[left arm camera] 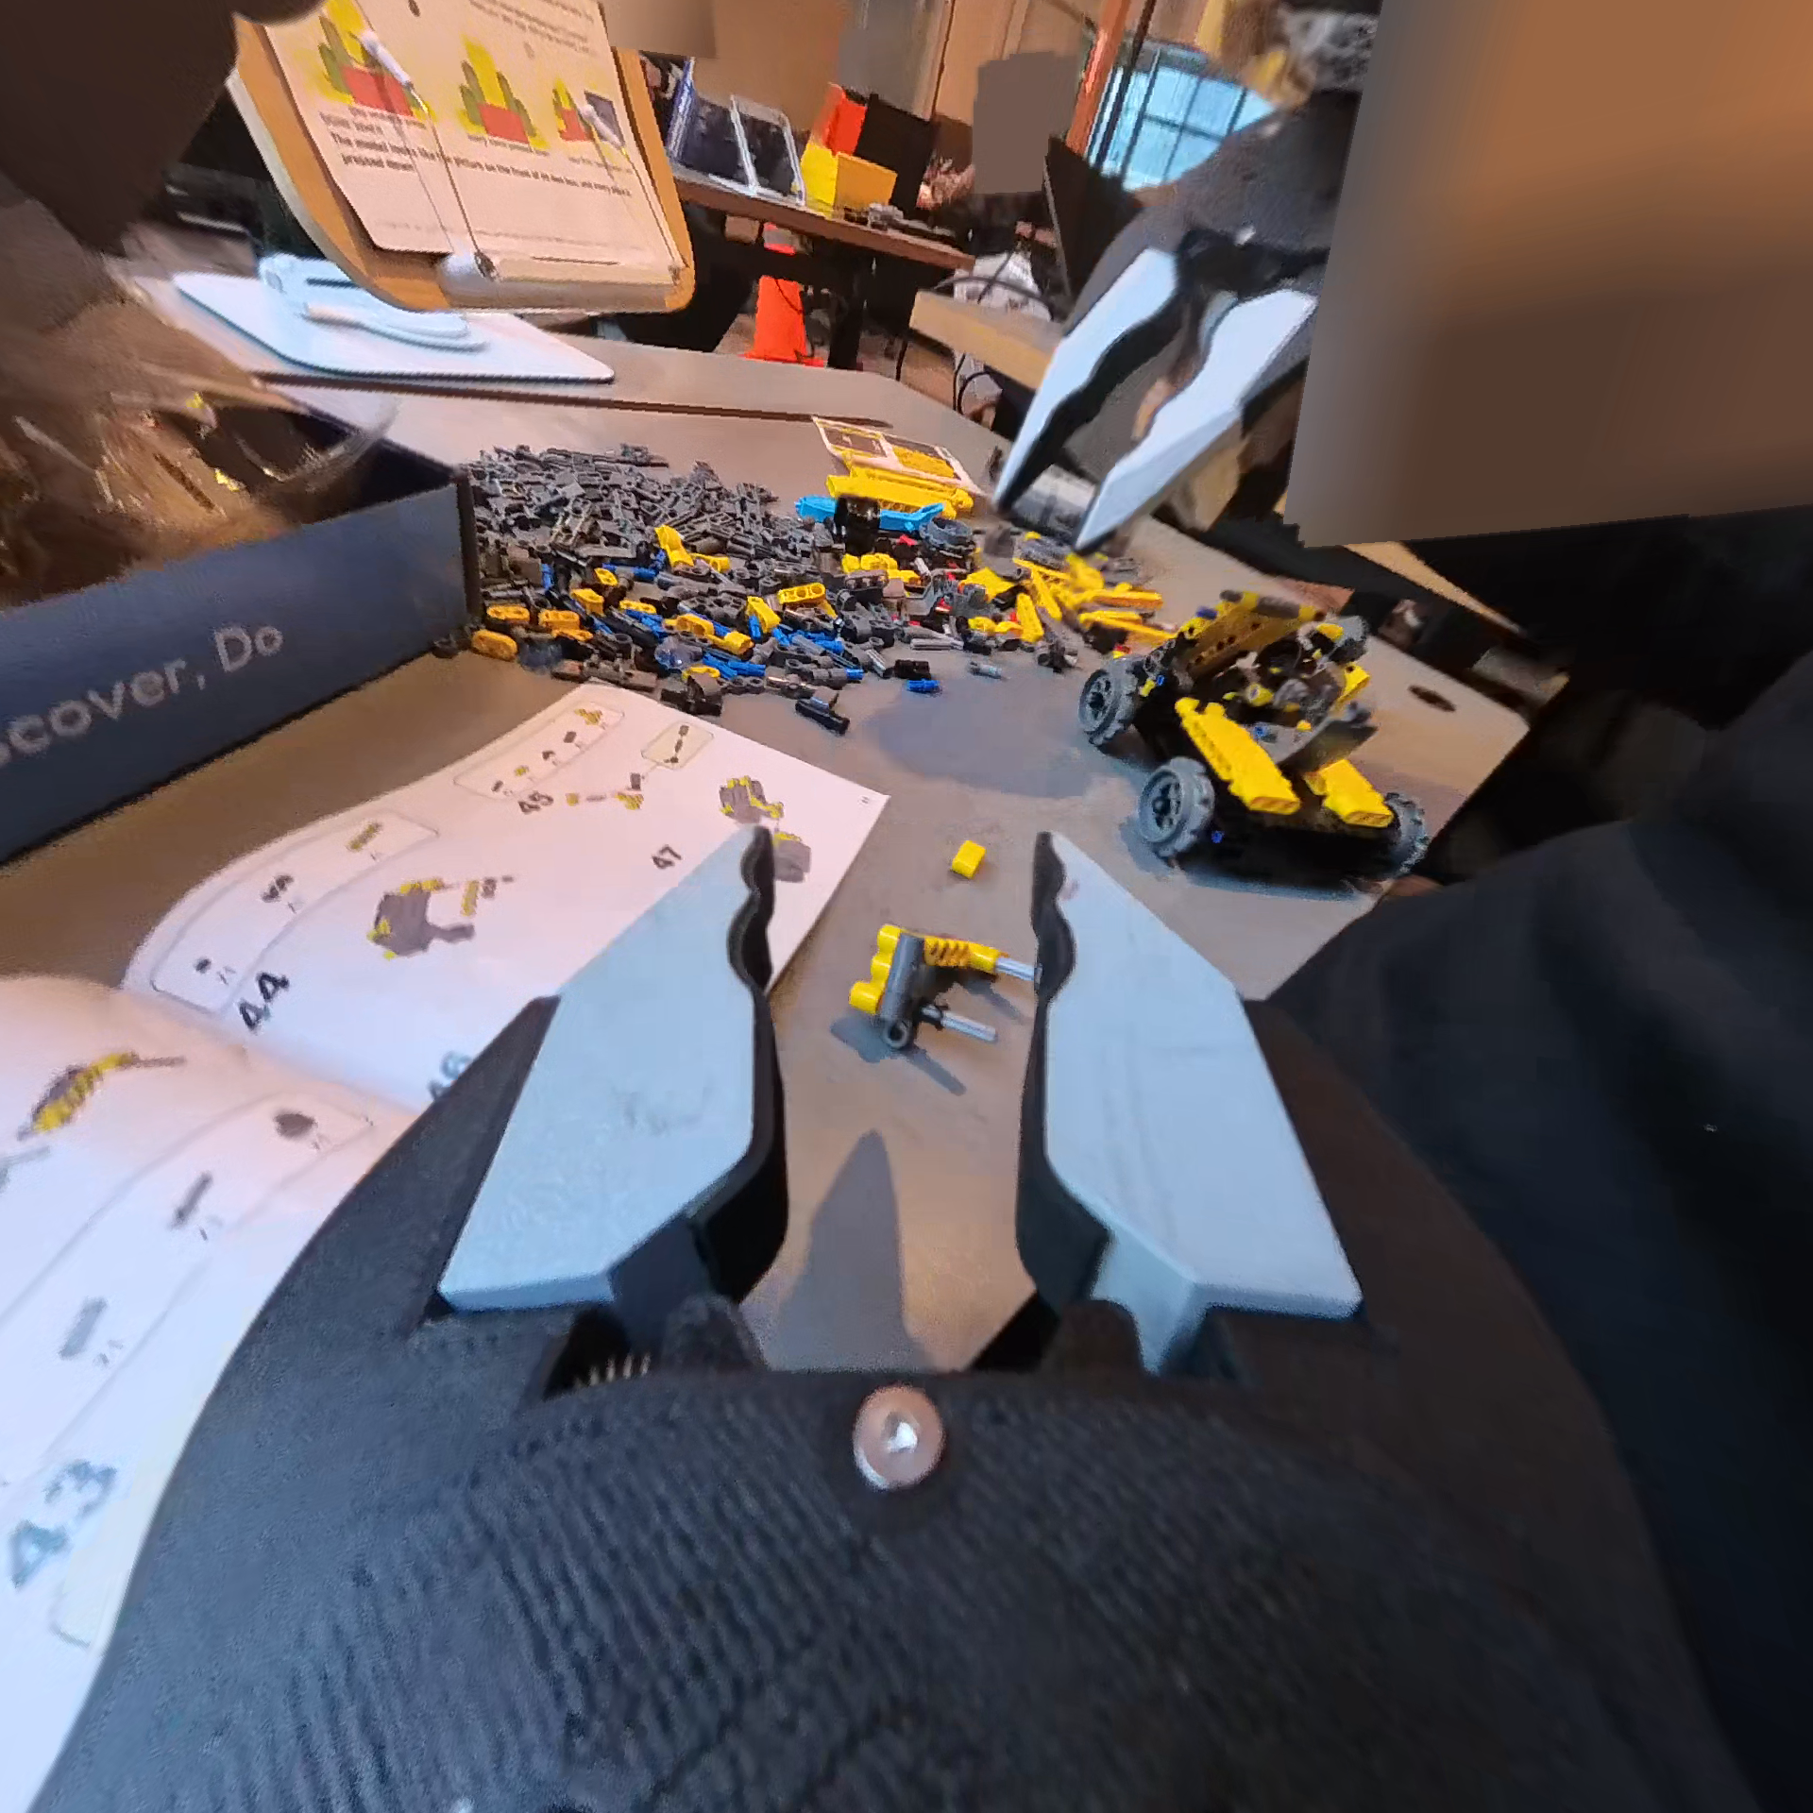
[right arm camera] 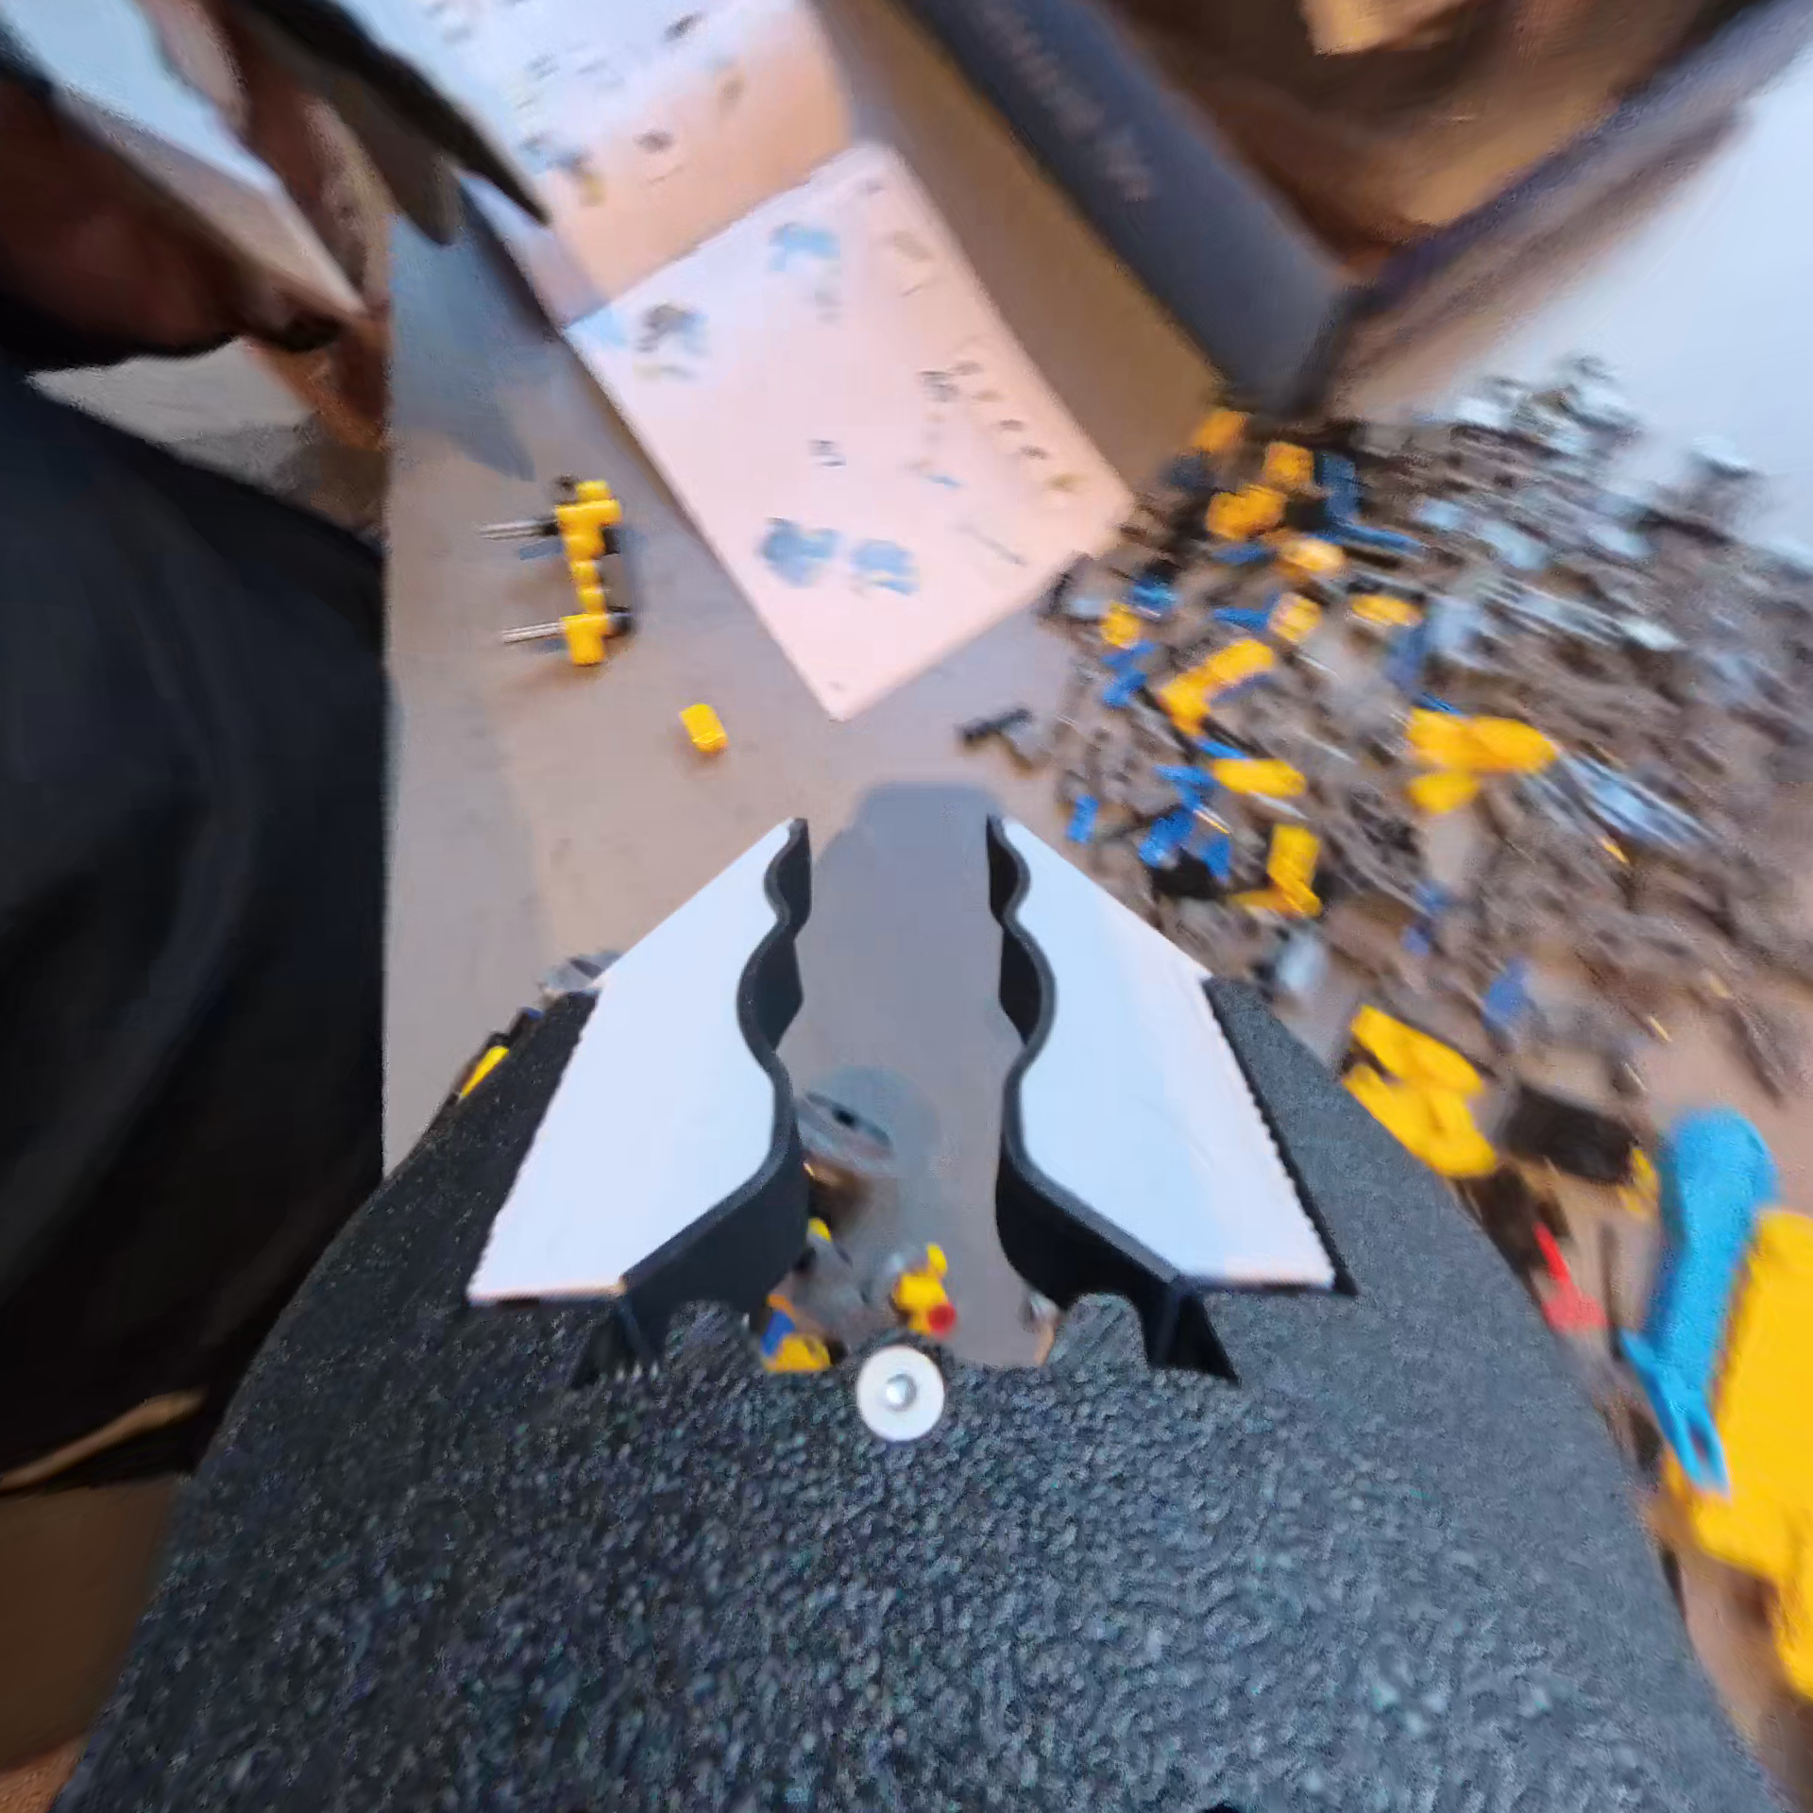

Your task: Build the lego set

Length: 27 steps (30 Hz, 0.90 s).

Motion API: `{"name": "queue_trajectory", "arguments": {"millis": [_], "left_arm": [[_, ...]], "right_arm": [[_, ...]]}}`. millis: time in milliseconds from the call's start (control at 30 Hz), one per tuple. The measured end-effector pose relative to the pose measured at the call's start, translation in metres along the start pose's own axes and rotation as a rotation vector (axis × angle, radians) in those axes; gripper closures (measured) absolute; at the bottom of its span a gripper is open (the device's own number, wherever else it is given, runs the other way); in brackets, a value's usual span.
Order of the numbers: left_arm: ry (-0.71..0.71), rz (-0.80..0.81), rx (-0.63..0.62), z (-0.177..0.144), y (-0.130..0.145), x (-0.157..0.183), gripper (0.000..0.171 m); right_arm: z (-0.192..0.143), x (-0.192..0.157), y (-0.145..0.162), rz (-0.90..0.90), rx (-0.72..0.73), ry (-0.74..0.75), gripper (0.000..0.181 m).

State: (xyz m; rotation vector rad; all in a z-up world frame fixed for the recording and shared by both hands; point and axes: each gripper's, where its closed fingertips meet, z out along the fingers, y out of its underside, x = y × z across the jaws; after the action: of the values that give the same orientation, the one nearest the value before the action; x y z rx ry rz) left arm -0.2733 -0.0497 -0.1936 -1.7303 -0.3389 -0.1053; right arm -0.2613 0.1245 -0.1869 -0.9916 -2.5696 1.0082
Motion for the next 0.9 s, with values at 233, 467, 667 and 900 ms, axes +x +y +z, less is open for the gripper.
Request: {"name": "queue_trajectory", "arguments": {"millis": [233,467,667,900], "left_arm": [[-0.015,0.089,-0.027,0.023,-0.044,-0.009,0.122],[-0.005,0.039,-0.114,0.055,-0.041,-0.015,0.12],[-0.008,-0.001,-0.164,0.049,-0.018,-0.011,0.12],[-0.074,0.013,-0.205,0.025,0.003,-0.021,0.121]], "right_arm": [[-0.102,0.079,0.046,0.252,0.163,0.447,0.144],[-0.039,0.102,0.074,0.313,-0.077,0.279,0.143],[0.032,0.143,0.058,0.098,-0.266,0.147,0.143],[0.05,0.137,0.058,0.126,-0.354,-0.076,0.175]]}}
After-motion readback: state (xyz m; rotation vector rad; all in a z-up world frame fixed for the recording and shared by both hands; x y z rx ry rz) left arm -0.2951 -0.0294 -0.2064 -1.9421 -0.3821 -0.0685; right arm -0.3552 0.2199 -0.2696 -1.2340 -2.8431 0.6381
